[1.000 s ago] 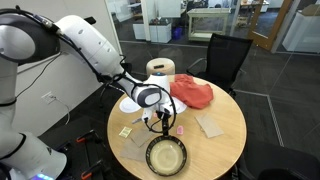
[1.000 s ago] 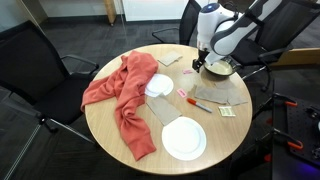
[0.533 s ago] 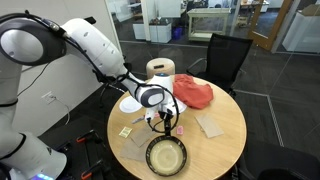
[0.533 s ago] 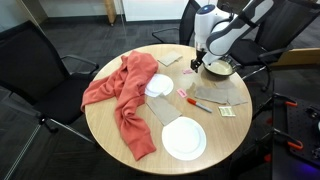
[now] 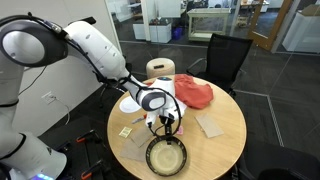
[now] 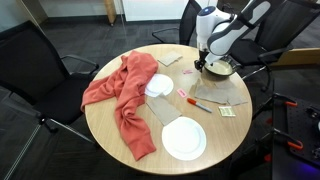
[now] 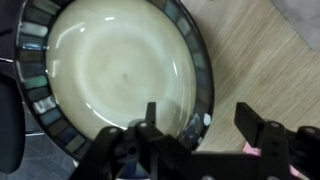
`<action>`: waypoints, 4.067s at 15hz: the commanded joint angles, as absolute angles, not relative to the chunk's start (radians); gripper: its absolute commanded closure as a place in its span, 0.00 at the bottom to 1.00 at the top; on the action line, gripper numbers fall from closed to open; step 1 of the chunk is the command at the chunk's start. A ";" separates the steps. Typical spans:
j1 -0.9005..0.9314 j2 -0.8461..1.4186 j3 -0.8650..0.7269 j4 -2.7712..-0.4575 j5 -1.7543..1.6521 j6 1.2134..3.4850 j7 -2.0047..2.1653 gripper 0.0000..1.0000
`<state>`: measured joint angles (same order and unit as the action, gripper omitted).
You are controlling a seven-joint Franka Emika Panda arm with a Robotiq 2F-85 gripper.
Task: Move the bowl backwards then put the marker inside it.
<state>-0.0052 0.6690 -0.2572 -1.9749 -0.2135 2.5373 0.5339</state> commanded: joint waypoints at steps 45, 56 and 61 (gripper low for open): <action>0.102 0.504 -0.087 -2.029 -0.108 2.570 0.345 0.00; 0.090 0.135 0.022 -2.372 -0.024 2.548 0.192 0.00; 0.091 0.087 0.054 -2.481 0.039 2.607 0.160 0.00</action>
